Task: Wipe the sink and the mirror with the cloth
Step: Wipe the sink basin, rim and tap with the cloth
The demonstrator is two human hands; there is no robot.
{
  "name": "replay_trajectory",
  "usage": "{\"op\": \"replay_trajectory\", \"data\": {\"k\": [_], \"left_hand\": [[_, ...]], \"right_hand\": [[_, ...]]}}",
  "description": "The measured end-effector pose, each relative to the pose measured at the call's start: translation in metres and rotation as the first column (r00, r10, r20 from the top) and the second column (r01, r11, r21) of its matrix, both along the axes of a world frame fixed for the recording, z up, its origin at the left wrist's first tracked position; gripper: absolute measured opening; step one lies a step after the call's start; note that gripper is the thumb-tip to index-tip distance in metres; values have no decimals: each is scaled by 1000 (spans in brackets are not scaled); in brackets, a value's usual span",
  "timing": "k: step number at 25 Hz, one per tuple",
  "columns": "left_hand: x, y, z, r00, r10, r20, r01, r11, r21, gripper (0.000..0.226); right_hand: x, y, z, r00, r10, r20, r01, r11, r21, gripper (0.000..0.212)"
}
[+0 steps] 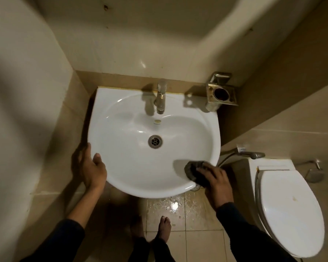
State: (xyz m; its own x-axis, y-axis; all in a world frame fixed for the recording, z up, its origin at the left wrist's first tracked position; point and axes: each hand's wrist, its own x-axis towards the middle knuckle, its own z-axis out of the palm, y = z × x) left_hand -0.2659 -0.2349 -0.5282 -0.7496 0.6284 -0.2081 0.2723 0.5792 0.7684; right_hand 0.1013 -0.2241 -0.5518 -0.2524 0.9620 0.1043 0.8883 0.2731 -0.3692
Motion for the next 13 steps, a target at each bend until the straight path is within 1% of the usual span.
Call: {"op": "replay_trajectory", "data": {"k": [1,3,6,9,13], "left_hand": [[2,1,1,997,-42,-57,41,999,-17,47],[4,2,1,988,-96,-117,92,995,-40,49],[0,3,-10,977,-133,-166,124,990,-64,53],[-3,4,-20,972,-138,-190,128,990,-62,54],[-7,7,-26,966,-144,-217,137,989,-46,54]], "right_hand": [[10,14,0,995,-95,0,95,994,-48,69],[25,44,-2,981,-194,10,194,974,-117,63],[32,91,0,981,-183,65,190,975,-116,54],[30,137,2,981,-174,84,184,974,-131,51],[24,192,6,968,-242,62,249,942,-225,52]]}}
